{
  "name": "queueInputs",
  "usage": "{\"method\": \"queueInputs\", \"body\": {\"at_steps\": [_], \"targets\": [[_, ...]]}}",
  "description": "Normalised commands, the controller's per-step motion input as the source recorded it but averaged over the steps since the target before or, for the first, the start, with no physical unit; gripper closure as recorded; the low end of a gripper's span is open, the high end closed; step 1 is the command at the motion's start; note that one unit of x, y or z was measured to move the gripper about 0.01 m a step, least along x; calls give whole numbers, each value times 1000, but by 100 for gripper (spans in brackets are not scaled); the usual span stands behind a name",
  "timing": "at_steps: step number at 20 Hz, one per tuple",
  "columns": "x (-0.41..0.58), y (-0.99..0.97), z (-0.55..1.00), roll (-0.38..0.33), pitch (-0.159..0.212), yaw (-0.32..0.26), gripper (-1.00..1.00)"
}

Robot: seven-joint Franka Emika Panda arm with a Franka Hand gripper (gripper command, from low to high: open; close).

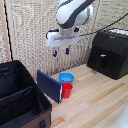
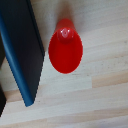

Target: Gently grip the air fryer handle with your gripper and kindly pull it open by sliding your gripper away from the base. Gradually bring your gripper in line with the blue bowl and gently capture it, without tightening your grip too much. Securely place the blue bowl inside the opened air fryer with a steady position. Liberate your robot's gripper, and withdraw your gripper from the proximity of the air fryer.

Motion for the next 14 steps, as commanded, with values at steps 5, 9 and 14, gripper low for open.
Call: {"method": "queueInputs", "body": {"at_steps": [5,9,14], "targets": [[25,0,0,0,-37,-375,-100],[26,-2,0,0,-31,-375,-100],[11,-12,-15,-15,-20,-373,-100]]}}
